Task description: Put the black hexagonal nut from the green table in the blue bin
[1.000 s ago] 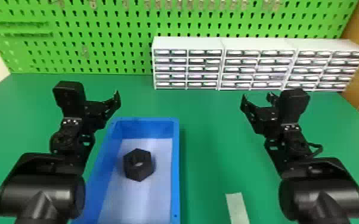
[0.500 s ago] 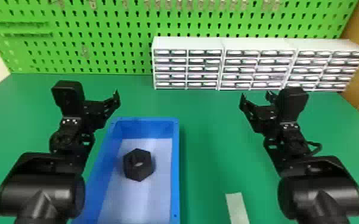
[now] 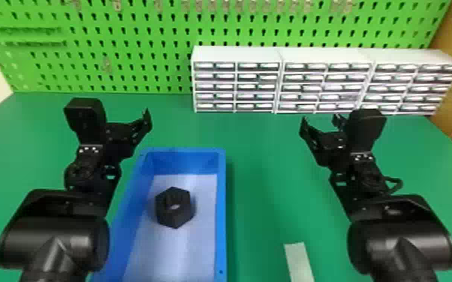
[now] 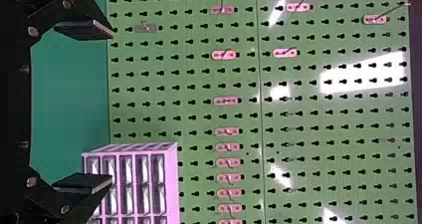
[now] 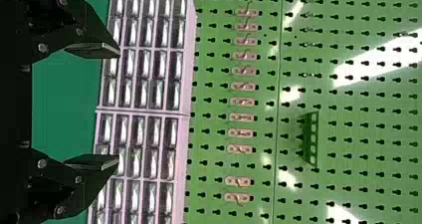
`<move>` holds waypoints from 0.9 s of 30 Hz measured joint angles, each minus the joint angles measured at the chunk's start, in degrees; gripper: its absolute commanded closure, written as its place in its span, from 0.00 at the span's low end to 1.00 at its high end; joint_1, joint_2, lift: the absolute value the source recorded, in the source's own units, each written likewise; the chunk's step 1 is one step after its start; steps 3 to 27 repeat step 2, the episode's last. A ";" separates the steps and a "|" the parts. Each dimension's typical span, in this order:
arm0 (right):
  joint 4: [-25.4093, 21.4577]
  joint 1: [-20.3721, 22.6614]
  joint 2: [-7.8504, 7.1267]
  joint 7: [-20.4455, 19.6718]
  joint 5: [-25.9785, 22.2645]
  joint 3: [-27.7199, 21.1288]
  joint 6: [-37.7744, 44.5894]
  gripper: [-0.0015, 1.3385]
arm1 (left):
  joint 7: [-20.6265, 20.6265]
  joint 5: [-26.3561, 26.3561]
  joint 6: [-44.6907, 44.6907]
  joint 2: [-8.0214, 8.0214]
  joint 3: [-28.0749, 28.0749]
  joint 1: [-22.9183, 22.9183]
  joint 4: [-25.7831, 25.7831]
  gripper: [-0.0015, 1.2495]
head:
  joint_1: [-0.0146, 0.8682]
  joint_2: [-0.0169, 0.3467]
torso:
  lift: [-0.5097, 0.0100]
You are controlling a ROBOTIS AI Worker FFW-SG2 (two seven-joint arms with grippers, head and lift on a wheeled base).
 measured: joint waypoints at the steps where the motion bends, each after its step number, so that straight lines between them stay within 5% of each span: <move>1: -0.02 0.03 0.00 0.00 0.00 0.00 0.02 0.38 | 0.00 0.01 -0.05 0.00 0.03 0.01 0.00 0.20 | 0.79 0.19 | 0.80; 27: -0.05 0.04 0.00 0.00 0.02 0.00 0.07 0.38 | 0.00 0.02 -0.12 0.00 0.08 0.02 0.00 0.20 | 0.79 0.19 | 0.80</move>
